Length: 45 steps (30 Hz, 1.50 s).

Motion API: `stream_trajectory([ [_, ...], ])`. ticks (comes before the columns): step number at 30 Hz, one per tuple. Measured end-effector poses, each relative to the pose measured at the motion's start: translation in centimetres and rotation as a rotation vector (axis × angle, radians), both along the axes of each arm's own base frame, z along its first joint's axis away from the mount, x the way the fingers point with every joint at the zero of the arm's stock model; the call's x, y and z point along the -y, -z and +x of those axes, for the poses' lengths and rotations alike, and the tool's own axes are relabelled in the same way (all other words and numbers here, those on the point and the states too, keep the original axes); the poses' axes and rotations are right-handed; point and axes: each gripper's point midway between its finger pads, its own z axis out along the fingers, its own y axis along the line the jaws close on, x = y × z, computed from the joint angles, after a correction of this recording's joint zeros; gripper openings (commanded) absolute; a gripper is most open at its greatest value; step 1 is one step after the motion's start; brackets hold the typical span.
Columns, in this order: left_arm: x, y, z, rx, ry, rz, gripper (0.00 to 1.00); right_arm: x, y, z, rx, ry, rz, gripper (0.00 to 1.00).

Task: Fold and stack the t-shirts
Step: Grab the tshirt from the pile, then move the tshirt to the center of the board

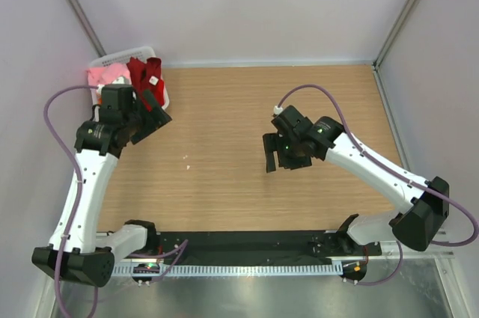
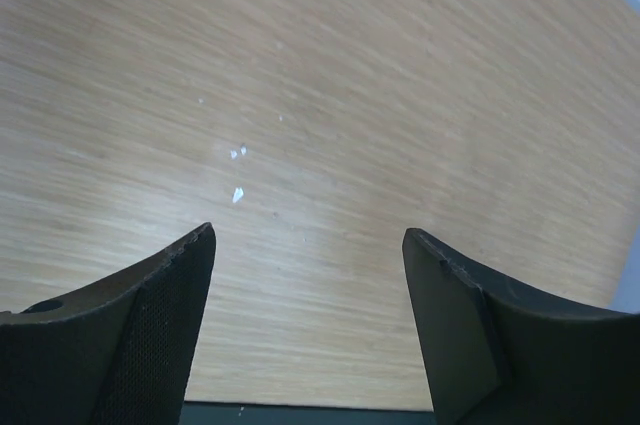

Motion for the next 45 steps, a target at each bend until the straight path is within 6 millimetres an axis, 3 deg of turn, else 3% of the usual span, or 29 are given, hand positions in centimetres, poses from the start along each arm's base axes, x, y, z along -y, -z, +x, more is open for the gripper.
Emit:
stream_trajectory([
  [2, -1.0, -0.8, 1.3, 0.011, -0.033, 0.015, 0.73, -0.4, 0.1, 0.0, -0.008, -0.025, 0.007, 0.81],
  [5, -3.9, -1.2, 4.6, 0.004, -0.114, 0.024, 0.51, -1.6, -0.7, 0.3, -0.014, -0.07, 0.038, 0.8],
  [6, -5.3, -1.0, 5.9, -0.01, -0.14, 0.023, 0.5, -2.0, -1.1, 0.5, -0.01, -0.083, 0.05, 0.79],
  [12, -12.8, 1.3, 14.5, -0.067, -0.248, 0.04, 0.58, -2.8, -2.7, 1.4, 0.017, -0.118, 0.088, 0.79],
  [18, -15.3, 2.5, 21.1, -0.067, -0.241, 0.089, 0.61, -0.4, -2.3, 2.3, -0.006, -0.053, 0.106, 0.79],
  [22, -15.8, 3.2, 22.6, -0.076, -0.24, 0.098, 0.54, 1.2, -2.3, 3.7, -0.012, 0.002, 0.122, 0.79],
  [28, -16.2, 5.8, 22.9, -0.14, -0.254, 0.104, 0.34, 2.4, -1.7, 5.3, -0.065, 0.064, 0.171, 0.78],
  [29, -16.2, 6.1, 23.0, -0.148, -0.254, 0.105, 0.27, 2.5, -1.4, 5.6, -0.076, 0.07, 0.173, 0.78],
  [31, -16.4, 6.7, 23.2, -0.161, -0.255, 0.106, 0.22, 2.4, -0.9, 5.9, -0.097, 0.075, 0.177, 0.78],
  [34, -16.6, 6.8, 23.9, -0.157, -0.254, 0.11, 0.0, 2.0, -0.3, 6.0, -0.12, 0.069, 0.184, 0.78],
  [40, -17.1, 4.7, 24.5, -0.097, -0.27, 0.137, 0.0, 1.7, -0.6, 6.1, -0.123, 0.061, 0.2, 0.78],
  [43, -17.4, 2.1, 25.0, -0.011, -0.282, 0.149, 0.0, 1.6, -0.8, 6.2, -0.118, 0.06, 0.203, 0.78],
  [45, -17.6, -0.7, 25.2, 0.064, -0.298, 0.159, 0.0, 1.6, -0.9, 6.3, -0.115, 0.06, 0.205, 0.77],
])
